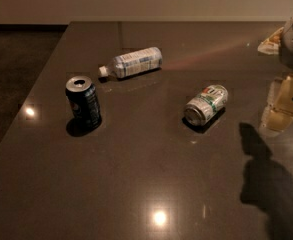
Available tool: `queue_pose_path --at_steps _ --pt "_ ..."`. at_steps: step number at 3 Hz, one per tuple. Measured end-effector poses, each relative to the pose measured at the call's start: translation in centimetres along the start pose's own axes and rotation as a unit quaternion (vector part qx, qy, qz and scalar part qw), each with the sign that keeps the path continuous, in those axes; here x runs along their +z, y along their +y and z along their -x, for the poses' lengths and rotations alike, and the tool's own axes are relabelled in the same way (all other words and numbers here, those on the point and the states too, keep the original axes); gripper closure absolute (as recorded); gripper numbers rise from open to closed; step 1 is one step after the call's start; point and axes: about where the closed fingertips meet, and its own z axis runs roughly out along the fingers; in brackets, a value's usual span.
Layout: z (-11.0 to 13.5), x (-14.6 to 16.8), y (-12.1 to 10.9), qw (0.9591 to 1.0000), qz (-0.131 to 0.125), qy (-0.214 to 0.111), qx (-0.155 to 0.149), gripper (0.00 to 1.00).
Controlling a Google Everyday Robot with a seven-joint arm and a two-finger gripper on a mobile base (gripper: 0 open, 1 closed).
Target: Knock pepsi can over
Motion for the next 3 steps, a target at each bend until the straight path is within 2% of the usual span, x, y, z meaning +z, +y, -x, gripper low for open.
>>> queue_pose_path --at_steps 1,2,3 --pt "0.2 0.0 -0.1 1.0000 0.001 -0.003 -0.002 0.00" --pt "2.2 0.1 -0.4 0.9992 0.006 -0.038 -0.013 0.00" --pt "6.9 0.6 0.0 0.9943 0.015 -0.097 -0.042 0.00"
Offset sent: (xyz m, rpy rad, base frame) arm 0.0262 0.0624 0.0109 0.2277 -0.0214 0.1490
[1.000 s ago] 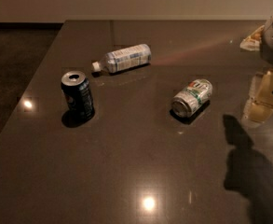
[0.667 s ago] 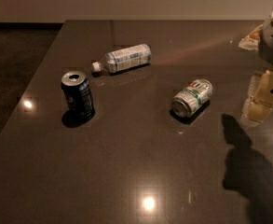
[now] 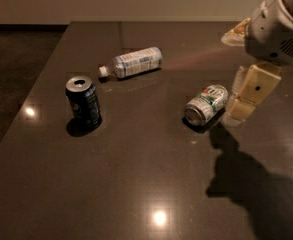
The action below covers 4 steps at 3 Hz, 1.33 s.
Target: Knock pepsi can over
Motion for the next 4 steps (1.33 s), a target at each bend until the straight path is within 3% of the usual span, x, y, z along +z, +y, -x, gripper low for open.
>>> queue_pose_path --at_steps 1,2,4 --pt "4.7 1.7 0.5 0.9986 0.007 -0.044 -0.029 0.00" --pt "10.2 4.8 1.0 0.9958 0.011 -0.068 -0.060 0.00" --pt "16.1 11.0 0.3 0.9952 0.024 -0.080 -0.051 0.00"
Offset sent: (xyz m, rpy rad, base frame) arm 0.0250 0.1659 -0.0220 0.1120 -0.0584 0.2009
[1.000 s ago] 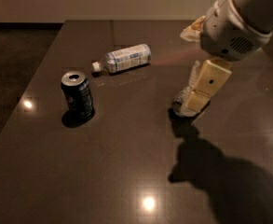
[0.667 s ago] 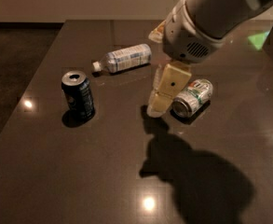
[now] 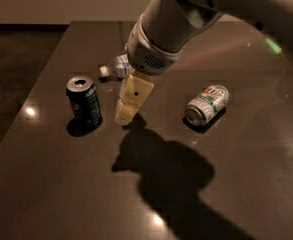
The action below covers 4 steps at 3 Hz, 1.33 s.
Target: Knock pepsi can over
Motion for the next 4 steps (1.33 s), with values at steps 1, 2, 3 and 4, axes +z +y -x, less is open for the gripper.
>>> queue_pose_path --at_steps 1,2,3,4 --pt "1.9 2.9 0.1 0.9998 0.019 -0.010 0.002 0.00" --pt "3.7 4.9 0.3 0.9995 0.028 -0.017 0.002 0.00" --pt "5.2 6.5 0.7 0.9989 0.038 -0.028 0.005 0.00" --pt "6.3 8.5 0.7 0.9981 0.050 -0.035 0.004 0.00"
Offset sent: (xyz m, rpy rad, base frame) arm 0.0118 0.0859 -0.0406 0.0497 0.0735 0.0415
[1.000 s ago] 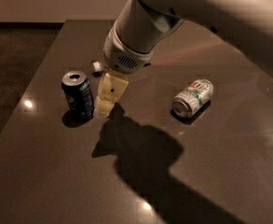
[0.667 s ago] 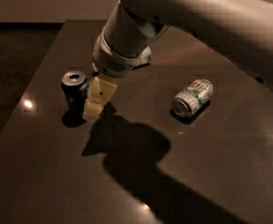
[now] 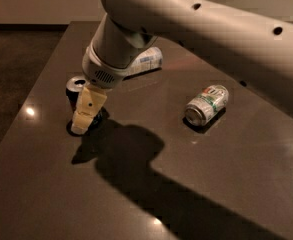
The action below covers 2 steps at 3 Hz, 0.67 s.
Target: Knock pepsi can over
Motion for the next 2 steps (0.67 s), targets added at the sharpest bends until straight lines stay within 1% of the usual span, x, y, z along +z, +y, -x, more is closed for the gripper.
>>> queue_pose_path --at_steps 1,2 --pt "0.41 1.16 -0.20 0.9999 0.014 -0.006 0.003 0.15" --pt "0.91 0.86 0.00 0.9996 0.020 -0.020 0.004 0.39"
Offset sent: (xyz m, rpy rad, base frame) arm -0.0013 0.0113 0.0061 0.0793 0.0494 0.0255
